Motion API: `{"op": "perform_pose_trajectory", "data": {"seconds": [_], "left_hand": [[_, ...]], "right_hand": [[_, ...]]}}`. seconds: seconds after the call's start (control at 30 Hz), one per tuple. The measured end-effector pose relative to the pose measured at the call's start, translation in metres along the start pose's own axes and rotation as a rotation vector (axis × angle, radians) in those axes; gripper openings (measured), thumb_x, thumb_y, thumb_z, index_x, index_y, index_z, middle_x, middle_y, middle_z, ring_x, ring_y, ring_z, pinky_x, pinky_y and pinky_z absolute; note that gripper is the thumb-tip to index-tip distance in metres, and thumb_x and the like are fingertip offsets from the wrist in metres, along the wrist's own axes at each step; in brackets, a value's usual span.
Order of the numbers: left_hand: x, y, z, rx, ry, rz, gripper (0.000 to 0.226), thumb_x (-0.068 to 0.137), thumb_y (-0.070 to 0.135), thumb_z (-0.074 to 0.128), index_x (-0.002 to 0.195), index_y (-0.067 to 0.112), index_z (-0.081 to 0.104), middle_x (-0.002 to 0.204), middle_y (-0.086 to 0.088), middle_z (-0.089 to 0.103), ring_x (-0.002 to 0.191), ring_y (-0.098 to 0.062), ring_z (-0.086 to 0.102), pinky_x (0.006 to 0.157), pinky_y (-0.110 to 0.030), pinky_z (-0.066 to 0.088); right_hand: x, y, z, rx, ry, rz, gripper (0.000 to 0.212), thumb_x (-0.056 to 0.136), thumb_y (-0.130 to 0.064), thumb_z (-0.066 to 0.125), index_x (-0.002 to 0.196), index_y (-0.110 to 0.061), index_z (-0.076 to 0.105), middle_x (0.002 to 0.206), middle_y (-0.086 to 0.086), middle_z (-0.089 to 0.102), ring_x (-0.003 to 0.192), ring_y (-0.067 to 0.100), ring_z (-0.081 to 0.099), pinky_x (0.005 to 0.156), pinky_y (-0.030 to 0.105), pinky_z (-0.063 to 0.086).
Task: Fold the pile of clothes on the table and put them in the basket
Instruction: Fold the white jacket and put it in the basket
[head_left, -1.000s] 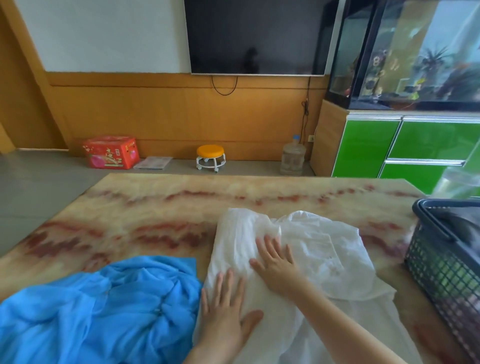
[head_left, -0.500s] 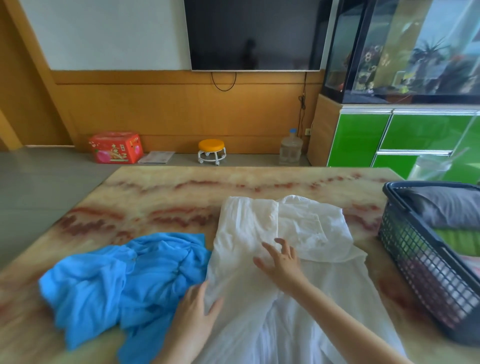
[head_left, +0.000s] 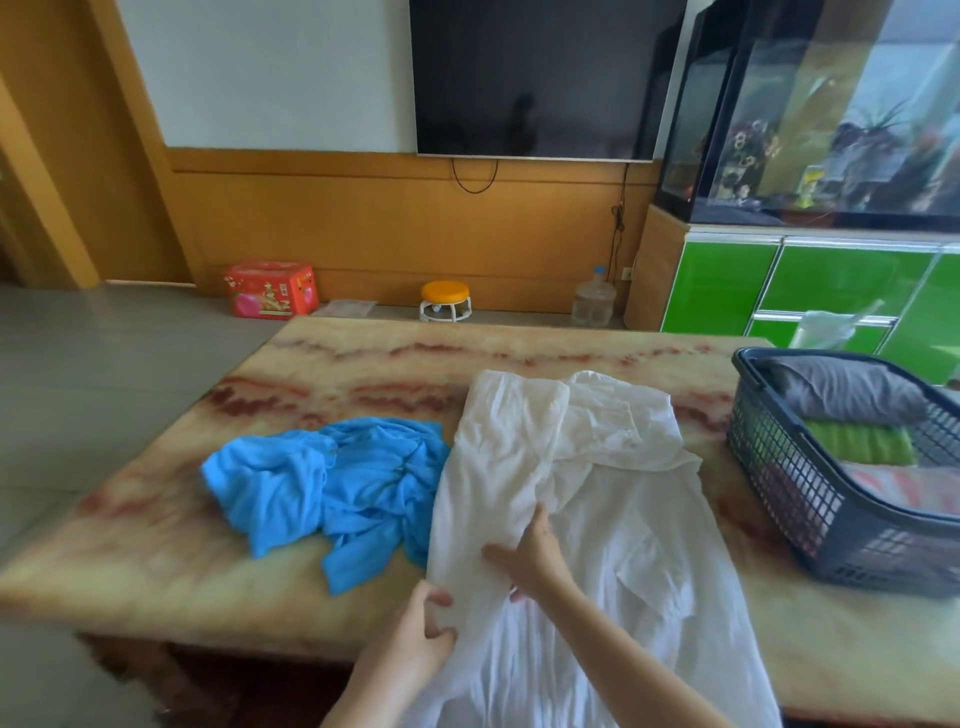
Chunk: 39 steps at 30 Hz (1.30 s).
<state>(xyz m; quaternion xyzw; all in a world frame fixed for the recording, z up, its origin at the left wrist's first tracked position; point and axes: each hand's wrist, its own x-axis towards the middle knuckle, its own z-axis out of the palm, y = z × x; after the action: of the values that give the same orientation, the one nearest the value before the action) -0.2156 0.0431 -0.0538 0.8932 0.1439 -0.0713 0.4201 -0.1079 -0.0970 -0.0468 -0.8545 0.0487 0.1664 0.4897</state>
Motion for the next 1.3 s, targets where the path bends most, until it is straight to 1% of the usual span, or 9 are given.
{"op": "perform_pose_trajectory", "data": {"seconds": [0.17,0.3,0.43,0.57,0.7,0.77,0.9,1.1,1.3], "left_hand": [[-0.035,0.014,0.016,0.002,-0.125,0.156,0.021,0.087,0.03,0.059,0.099,0.043,0.046,0.074,0.009,0.05,0.059,-0.001,0.05,0.059,-0.012,0.042],[-0.037,0.012,0.019,-0.101,-0.036,0.158,0.023,0.092,0.025,0.055,0.115,0.032,0.056,0.097,0.014,0.057,0.079,-0.005,0.063,0.066,-0.028,0.056],[-0.029,-0.017,0.012,0.019,0.119,0.095,0.032,0.093,0.028,0.052,0.125,0.028,0.049,0.121,0.011,0.054,0.104,-0.008,0.058,0.082,-0.027,0.05],[-0.033,-0.039,0.019,0.058,0.097,-0.009,0.037,0.092,0.037,0.053,0.126,0.028,0.044,0.122,0.004,0.05,0.103,-0.014,0.055,0.079,-0.025,0.048],[-0.04,-0.045,0.023,-0.157,-0.043,-0.178,0.049,0.094,0.046,0.046,0.134,0.018,0.041,0.113,-0.003,0.059,0.087,-0.015,0.063,0.064,-0.026,0.051],[-0.041,-0.044,0.017,-0.132,-0.062,-0.18,0.047,0.095,0.05,0.039,0.129,0.019,0.048,0.106,0.0,0.061,0.083,-0.012,0.062,0.06,-0.023,0.045],[-0.042,-0.039,0.015,-0.31,-0.255,-0.133,0.041,0.095,0.053,0.037,0.115,0.025,0.06,0.112,0.009,0.063,0.107,-0.009,0.056,0.09,-0.026,0.041],[-0.054,-0.034,0.029,-0.376,-0.147,-0.078,0.013,0.092,0.031,0.056,0.096,0.025,0.067,0.093,0.003,0.072,0.09,-0.01,0.066,0.075,-0.025,0.052],[-0.07,-0.035,0.019,-0.378,-0.263,-0.035,0.048,0.101,0.033,0.036,0.091,-0.002,0.067,0.07,-0.018,0.071,0.065,-0.032,0.068,0.061,-0.035,0.049]], "right_hand": [[-0.01,0.024,-0.01,0.096,0.054,0.016,0.07,0.087,-0.005,0.042,0.149,-0.014,0.011,0.122,0.018,0.053,0.1,0.031,0.058,0.078,0.039,0.053],[-0.031,0.03,-0.029,0.276,0.028,0.054,0.084,0.09,-0.022,0.059,0.15,-0.018,0.001,0.096,0.016,0.06,0.074,0.025,0.063,0.053,0.036,0.055],[-0.059,0.038,-0.025,0.133,-0.12,0.048,0.107,0.073,-0.039,0.078,0.148,-0.02,0.004,0.099,0.017,0.065,0.056,0.018,0.066,0.053,0.033,0.057],[-0.07,0.05,0.003,0.015,-0.102,0.008,0.101,0.064,-0.047,0.081,0.141,-0.019,0.021,0.107,0.007,0.064,0.069,0.019,0.068,0.047,0.027,0.052],[-0.069,0.045,0.005,0.081,0.02,-0.056,0.048,0.088,-0.008,0.052,0.133,-0.01,0.034,0.103,0.009,0.059,0.076,0.019,0.059,0.059,0.029,0.052],[-0.065,0.042,-0.012,0.14,0.051,-0.089,0.052,0.09,-0.002,0.04,0.14,-0.013,0.03,0.109,0.014,0.06,0.081,0.023,0.059,0.064,0.03,0.051],[-0.062,0.039,-0.061,0.181,0.105,-0.086,0.065,0.094,-0.004,0.04,0.15,-0.02,0.01,0.111,0.01,0.059,0.084,0.02,0.058,0.061,0.026,0.05],[-0.083,0.072,-0.054,0.003,0.001,0.027,0.105,0.077,-0.022,0.077,0.151,-0.014,0.003,0.132,0.011,0.051,0.113,0.028,0.055,0.081,0.034,0.051],[-0.085,0.079,-0.058,-0.126,0.059,-0.066,0.084,0.08,-0.007,0.069,0.148,-0.019,0.021,0.11,0.005,0.048,0.094,0.023,0.056,0.072,0.028,0.052]]}}
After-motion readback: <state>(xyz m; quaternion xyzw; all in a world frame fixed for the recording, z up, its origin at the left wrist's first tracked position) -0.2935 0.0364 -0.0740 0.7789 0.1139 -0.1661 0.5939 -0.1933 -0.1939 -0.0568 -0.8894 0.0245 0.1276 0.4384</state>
